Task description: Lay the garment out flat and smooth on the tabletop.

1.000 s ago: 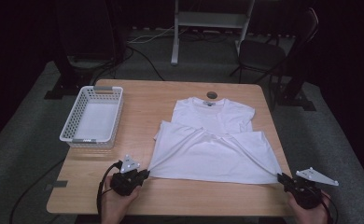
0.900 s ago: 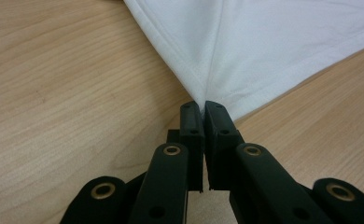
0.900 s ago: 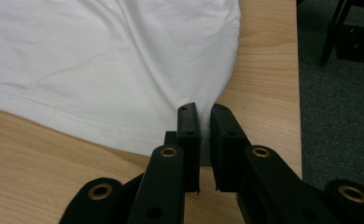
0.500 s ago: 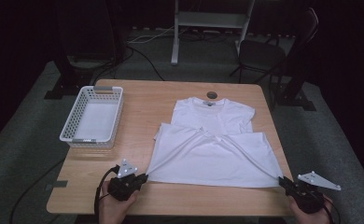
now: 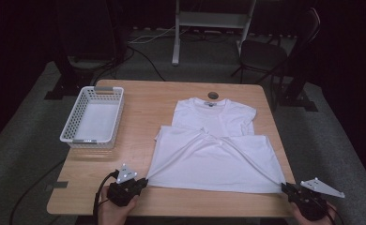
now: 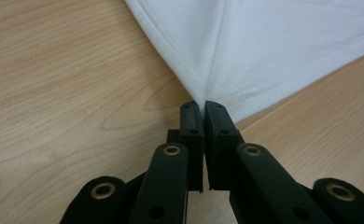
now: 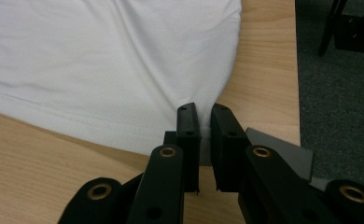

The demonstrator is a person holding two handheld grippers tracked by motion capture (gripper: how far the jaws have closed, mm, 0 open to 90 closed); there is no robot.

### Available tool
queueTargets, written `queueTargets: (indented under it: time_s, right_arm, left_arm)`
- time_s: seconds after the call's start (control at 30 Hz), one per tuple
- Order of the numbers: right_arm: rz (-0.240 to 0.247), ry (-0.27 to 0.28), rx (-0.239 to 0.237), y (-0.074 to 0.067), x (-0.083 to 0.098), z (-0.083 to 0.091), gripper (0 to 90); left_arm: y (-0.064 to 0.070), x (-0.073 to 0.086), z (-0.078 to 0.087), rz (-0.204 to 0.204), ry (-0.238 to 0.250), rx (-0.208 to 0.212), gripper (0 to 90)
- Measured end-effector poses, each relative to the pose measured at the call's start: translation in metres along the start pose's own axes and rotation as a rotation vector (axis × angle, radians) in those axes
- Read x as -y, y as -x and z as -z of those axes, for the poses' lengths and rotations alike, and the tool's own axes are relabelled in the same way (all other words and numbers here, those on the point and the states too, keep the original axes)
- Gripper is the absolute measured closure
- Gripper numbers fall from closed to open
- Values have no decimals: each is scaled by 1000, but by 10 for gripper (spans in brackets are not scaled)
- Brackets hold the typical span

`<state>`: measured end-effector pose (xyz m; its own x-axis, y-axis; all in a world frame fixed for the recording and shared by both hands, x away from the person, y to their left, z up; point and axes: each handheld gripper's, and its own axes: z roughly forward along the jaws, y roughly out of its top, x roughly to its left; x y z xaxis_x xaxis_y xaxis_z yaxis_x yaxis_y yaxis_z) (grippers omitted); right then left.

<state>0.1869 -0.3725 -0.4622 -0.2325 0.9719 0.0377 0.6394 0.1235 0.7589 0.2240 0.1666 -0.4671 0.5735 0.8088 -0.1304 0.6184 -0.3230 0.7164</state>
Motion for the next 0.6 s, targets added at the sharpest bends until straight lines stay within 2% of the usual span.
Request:
queueTargets:
  time_s: [0.27, 0.6]
  right_arm:
    - [-23, -7, -19, 1, 10, 5, 826]
    - [-27, -16, -17, -1, 17, 10, 819]
  left_arm:
    - [5, 8, 4, 2, -4, -1, 879]
    - [9, 15, 7, 19, -4, 11, 877]
